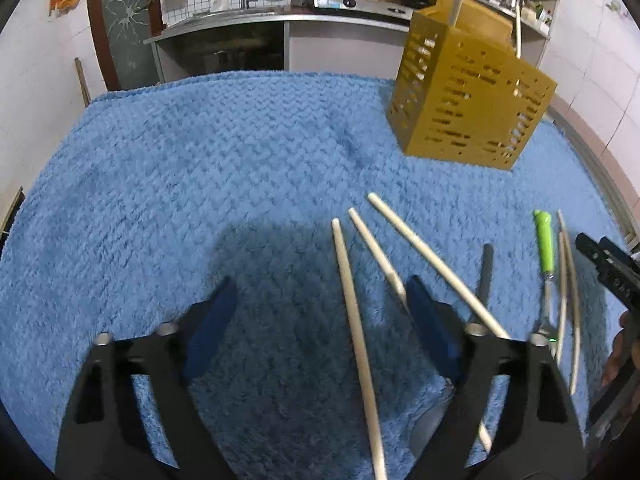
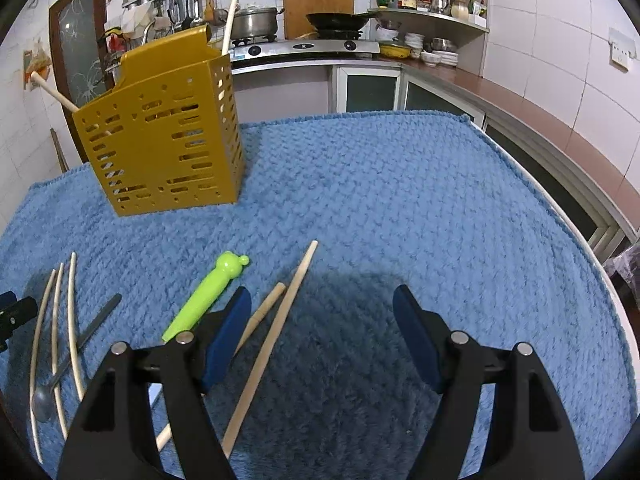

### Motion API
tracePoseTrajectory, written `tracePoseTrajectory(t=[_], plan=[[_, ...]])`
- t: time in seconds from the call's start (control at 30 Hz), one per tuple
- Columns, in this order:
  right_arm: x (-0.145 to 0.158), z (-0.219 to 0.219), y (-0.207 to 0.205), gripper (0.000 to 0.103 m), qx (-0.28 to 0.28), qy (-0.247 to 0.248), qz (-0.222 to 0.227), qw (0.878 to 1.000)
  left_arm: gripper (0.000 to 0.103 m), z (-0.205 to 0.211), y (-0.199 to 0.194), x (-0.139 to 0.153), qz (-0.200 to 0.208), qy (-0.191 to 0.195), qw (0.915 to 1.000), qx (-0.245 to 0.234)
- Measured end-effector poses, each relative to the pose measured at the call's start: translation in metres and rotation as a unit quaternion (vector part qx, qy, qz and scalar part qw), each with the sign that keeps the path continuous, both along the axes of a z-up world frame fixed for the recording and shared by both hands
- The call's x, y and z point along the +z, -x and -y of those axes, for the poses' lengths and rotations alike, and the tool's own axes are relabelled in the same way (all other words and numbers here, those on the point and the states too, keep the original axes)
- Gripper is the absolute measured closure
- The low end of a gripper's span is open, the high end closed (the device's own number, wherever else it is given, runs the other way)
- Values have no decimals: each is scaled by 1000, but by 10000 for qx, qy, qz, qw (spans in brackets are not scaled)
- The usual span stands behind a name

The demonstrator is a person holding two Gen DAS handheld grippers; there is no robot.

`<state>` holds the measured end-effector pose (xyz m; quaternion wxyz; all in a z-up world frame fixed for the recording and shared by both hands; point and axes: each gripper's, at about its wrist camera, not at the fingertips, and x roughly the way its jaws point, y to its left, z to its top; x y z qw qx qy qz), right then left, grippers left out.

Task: Organize utensils
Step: 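Close the left gripper on a loose chopstick while the right gripper grasps another chopstick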

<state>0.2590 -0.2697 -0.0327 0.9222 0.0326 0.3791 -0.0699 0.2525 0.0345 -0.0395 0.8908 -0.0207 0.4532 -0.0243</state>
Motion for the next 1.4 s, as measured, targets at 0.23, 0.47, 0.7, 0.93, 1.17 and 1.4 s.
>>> tracePoseTrajectory(t=[0.23,0.47,0.7,0.93,1.17,1.4], plan=[[-9,2,-9,43,-1,6,-187,9998,50,7,-7,-10,-241,-178,9995,-108],[-14,-2,-21,76,164,-277,-512,9982,66,10,-14,-8,-352,-254,9990,-143],[-18,-11,-37,90,116,-504,-816,9953,76,12,-19,-9,-402,-186,9989,-156],[-17,-4,-59,91,-95,-842,-1117,9901,76,15,-23,-8,-525,-244,9982,-133],[-18,6,-60,93,-8,-1062,-1092,9883,76,14,-26,-8,-621,-113,9980,-59],[-18,4,-55,93,87,-939,-936,9911,87,16,-29,-8,-576,-172,9982,-82]])
